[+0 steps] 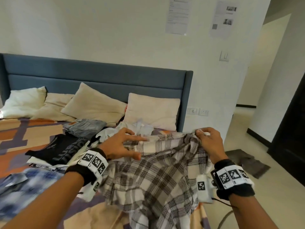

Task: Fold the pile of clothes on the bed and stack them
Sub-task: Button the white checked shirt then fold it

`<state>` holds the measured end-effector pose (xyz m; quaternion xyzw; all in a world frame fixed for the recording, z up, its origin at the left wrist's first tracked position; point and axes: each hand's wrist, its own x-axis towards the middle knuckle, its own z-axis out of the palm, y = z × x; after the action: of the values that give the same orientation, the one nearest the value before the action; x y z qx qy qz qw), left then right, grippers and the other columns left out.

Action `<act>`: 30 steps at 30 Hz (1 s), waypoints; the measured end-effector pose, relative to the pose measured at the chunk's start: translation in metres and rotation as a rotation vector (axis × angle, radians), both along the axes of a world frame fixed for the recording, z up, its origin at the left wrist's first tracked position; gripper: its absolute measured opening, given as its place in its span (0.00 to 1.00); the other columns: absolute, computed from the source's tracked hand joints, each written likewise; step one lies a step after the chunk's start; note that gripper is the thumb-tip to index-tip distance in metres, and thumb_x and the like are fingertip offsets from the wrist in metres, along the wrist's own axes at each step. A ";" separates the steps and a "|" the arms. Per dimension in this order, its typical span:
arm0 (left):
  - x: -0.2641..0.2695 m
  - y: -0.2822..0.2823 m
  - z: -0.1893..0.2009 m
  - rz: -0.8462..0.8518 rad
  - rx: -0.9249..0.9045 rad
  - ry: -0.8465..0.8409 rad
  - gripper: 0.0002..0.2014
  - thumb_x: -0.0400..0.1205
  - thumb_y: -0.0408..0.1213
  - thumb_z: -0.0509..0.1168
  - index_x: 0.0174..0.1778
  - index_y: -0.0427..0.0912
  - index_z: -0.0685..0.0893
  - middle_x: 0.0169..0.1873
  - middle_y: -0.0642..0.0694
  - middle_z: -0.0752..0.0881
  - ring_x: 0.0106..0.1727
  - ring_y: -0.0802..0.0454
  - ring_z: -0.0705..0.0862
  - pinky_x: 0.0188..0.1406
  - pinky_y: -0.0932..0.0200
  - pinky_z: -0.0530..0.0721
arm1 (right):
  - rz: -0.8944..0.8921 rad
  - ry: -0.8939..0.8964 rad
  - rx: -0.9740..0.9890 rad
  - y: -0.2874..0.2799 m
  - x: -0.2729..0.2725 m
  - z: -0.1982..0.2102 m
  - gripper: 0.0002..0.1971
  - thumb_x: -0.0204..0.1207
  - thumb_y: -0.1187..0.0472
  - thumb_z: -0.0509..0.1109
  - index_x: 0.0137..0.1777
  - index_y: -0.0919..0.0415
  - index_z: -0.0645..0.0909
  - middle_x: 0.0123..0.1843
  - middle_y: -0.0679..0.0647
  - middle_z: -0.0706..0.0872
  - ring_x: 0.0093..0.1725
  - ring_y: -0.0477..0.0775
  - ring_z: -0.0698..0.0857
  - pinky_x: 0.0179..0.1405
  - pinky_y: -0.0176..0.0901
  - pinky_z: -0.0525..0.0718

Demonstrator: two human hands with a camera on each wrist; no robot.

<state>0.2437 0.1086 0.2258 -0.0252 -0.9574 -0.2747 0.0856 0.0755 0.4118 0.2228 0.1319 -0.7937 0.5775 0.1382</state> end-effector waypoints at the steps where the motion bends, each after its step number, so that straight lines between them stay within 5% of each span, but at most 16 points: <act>1: 0.001 -0.003 -0.005 0.038 -0.078 0.004 0.37 0.55 0.83 0.64 0.59 0.75 0.83 0.67 0.59 0.69 0.66 0.56 0.75 0.69 0.49 0.75 | -0.029 -0.016 0.041 0.002 0.000 -0.001 0.11 0.77 0.51 0.75 0.51 0.58 0.83 0.52 0.55 0.86 0.53 0.58 0.84 0.57 0.53 0.83; 4: -0.001 -0.009 -0.017 0.173 -0.208 0.105 0.35 0.61 0.80 0.59 0.51 0.61 0.91 0.61 0.59 0.74 0.61 0.52 0.77 0.59 0.45 0.81 | -0.107 -0.082 0.268 0.001 0.001 -0.012 0.18 0.72 0.47 0.79 0.52 0.56 0.78 0.50 0.53 0.80 0.53 0.58 0.80 0.55 0.52 0.80; 8: -0.002 -0.005 -0.029 0.268 -0.024 0.323 0.13 0.76 0.54 0.68 0.41 0.50 0.92 0.53 0.52 0.85 0.57 0.45 0.80 0.56 0.42 0.81 | -0.099 -0.003 0.485 -0.016 0.014 -0.040 0.15 0.71 0.51 0.78 0.53 0.50 0.77 0.53 0.57 0.85 0.57 0.63 0.83 0.58 0.61 0.80; 9: -0.001 -0.002 -0.031 0.269 0.106 0.376 0.07 0.79 0.45 0.71 0.39 0.49 0.91 0.47 0.50 0.88 0.52 0.47 0.84 0.56 0.45 0.82 | -0.010 0.040 0.446 -0.022 0.025 -0.043 0.15 0.71 0.52 0.79 0.54 0.51 0.80 0.52 0.56 0.85 0.55 0.61 0.83 0.56 0.57 0.81; 11: 0.001 0.007 -0.027 0.255 0.299 0.399 0.11 0.82 0.35 0.68 0.35 0.51 0.88 0.37 0.49 0.89 0.43 0.55 0.85 0.50 0.53 0.82 | 0.336 0.022 0.346 -0.036 0.052 -0.050 0.21 0.70 0.52 0.81 0.60 0.54 0.80 0.53 0.50 0.83 0.53 0.54 0.84 0.53 0.47 0.83; 13: 0.008 0.021 -0.019 0.218 0.465 0.382 0.13 0.85 0.34 0.64 0.36 0.49 0.86 0.34 0.51 0.88 0.38 0.58 0.84 0.44 0.58 0.79 | 0.606 -0.059 0.417 -0.054 0.083 -0.056 0.29 0.69 0.47 0.81 0.68 0.50 0.76 0.58 0.44 0.82 0.57 0.49 0.82 0.57 0.41 0.82; 15: 0.012 0.029 -0.010 0.206 0.691 0.393 0.13 0.87 0.34 0.60 0.41 0.43 0.87 0.37 0.52 0.89 0.42 0.57 0.86 0.48 0.61 0.82 | 0.661 0.017 0.528 -0.071 0.096 -0.074 0.23 0.71 0.46 0.80 0.63 0.46 0.77 0.55 0.42 0.83 0.52 0.43 0.82 0.50 0.33 0.80; 17: 0.019 0.030 0.004 0.210 0.845 0.424 0.12 0.88 0.33 0.58 0.46 0.39 0.87 0.40 0.50 0.90 0.45 0.55 0.87 0.50 0.60 0.84 | 0.631 0.033 0.569 -0.085 0.099 -0.087 0.11 0.76 0.58 0.76 0.44 0.44 0.75 0.41 0.43 0.82 0.37 0.42 0.79 0.32 0.25 0.72; 19: 0.031 0.025 0.018 0.220 0.840 0.490 0.12 0.87 0.33 0.59 0.44 0.41 0.86 0.35 0.55 0.90 0.40 0.59 0.87 0.44 0.64 0.84 | 0.548 0.015 0.627 -0.088 0.087 -0.097 0.13 0.77 0.68 0.69 0.35 0.52 0.73 0.35 0.50 0.82 0.32 0.48 0.77 0.26 0.27 0.69; 23: 0.058 -0.019 0.039 0.375 0.975 0.615 0.08 0.84 0.36 0.65 0.42 0.42 0.88 0.35 0.51 0.91 0.37 0.55 0.88 0.42 0.57 0.87 | 0.275 -0.036 0.702 -0.057 0.037 -0.114 0.06 0.72 0.66 0.67 0.43 0.66 0.85 0.41 0.64 0.87 0.42 0.67 0.85 0.35 0.45 0.77; 25: 0.069 -0.038 0.042 0.433 1.096 0.657 0.09 0.84 0.42 0.67 0.48 0.41 0.88 0.40 0.48 0.91 0.41 0.51 0.89 0.48 0.51 0.89 | 0.100 -0.056 0.731 -0.034 0.017 -0.118 0.07 0.73 0.65 0.68 0.47 0.60 0.87 0.44 0.65 0.88 0.46 0.69 0.86 0.40 0.47 0.80; 28: 0.073 -0.043 0.033 0.539 1.033 0.643 0.09 0.89 0.37 0.57 0.45 0.48 0.79 0.23 0.67 0.84 0.28 0.74 0.82 0.34 0.80 0.78 | -0.060 -0.104 0.643 -0.007 0.011 -0.121 0.09 0.72 0.66 0.68 0.49 0.61 0.87 0.44 0.65 0.88 0.46 0.70 0.85 0.44 0.52 0.81; 30: 0.070 -0.049 0.022 0.586 1.064 0.598 0.08 0.88 0.42 0.59 0.50 0.44 0.81 0.29 0.59 0.87 0.31 0.68 0.84 0.35 0.70 0.80 | -0.110 -0.159 0.464 0.000 0.009 -0.125 0.10 0.74 0.65 0.66 0.51 0.68 0.86 0.46 0.69 0.87 0.48 0.73 0.84 0.47 0.58 0.84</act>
<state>0.3139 0.0593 0.2473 0.2059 -0.5942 -0.6553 0.4184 0.0846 0.4115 0.0983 0.0711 -0.9193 0.3802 0.0726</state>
